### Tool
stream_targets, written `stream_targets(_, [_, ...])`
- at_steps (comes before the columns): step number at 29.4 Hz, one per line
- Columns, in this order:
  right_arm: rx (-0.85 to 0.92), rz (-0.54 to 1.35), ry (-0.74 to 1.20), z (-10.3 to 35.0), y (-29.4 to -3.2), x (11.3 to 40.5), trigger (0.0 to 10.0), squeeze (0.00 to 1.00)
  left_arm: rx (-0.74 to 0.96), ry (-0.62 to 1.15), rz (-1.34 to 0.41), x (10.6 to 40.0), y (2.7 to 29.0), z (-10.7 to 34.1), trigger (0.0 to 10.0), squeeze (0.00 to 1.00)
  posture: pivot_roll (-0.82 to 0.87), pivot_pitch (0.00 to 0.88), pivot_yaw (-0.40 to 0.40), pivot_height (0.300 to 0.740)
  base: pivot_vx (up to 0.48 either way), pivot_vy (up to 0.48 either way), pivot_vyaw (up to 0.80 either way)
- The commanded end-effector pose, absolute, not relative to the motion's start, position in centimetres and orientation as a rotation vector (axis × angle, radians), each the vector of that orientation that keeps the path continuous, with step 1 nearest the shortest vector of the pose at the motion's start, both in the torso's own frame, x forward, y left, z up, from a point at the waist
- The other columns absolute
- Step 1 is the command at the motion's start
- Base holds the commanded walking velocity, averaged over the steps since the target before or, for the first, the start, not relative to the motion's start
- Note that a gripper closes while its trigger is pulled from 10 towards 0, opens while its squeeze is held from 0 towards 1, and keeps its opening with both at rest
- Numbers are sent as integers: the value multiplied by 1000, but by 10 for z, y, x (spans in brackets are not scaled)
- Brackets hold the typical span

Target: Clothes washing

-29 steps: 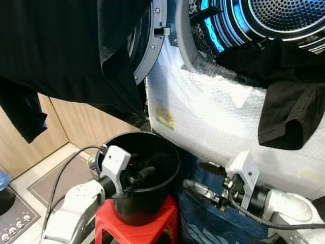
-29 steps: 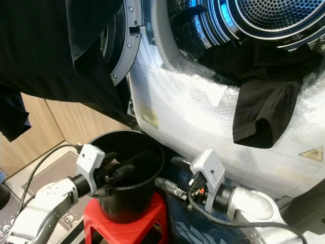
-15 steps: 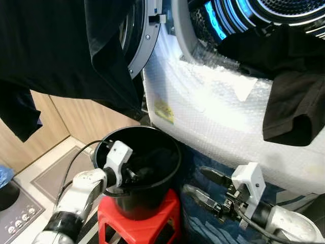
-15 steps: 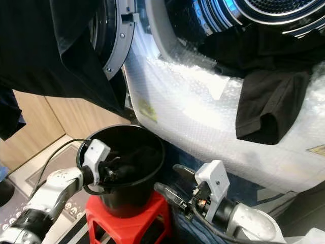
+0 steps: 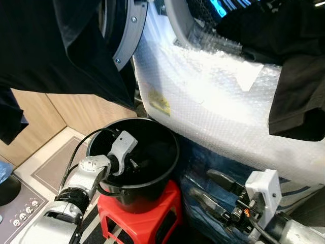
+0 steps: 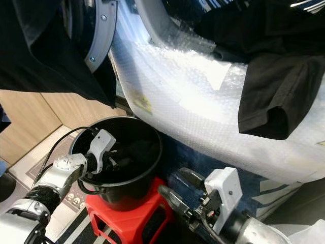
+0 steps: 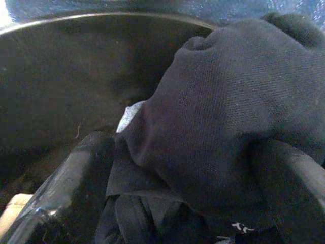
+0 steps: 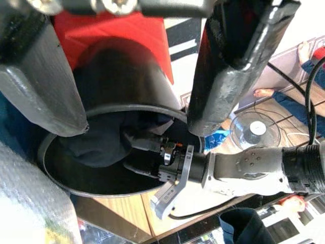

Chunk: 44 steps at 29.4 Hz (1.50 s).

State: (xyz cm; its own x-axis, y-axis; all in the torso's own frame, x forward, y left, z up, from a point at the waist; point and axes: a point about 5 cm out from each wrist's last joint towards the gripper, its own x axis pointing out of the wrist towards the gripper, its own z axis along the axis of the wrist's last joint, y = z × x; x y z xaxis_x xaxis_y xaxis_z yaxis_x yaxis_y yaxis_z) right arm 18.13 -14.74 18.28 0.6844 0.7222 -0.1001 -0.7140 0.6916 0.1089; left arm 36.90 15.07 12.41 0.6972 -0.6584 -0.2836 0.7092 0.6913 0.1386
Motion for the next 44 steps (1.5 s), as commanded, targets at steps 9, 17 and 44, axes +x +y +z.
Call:
stream_targets(9, [47, 775, 143, 192, -151, 169, 10000, 78, 261, 207, -900, 369, 136, 127, 0, 0, -300, 329, 62, 740, 0, 0, 0])
stream_targets(17, [50, 765, 139, 196, -150, 167, 10000, 59, 264, 176, -983, 367, 134, 132, 0, 0, -308, 340, 67, 740, 0, 0, 0])
stream_targets(44, [72, 778, 146, 199, -146, 166, 10000, 39, 268, 156, -994, 369, 139, 138, 0, 0, -297, 319, 70, 740, 0, 0, 0])
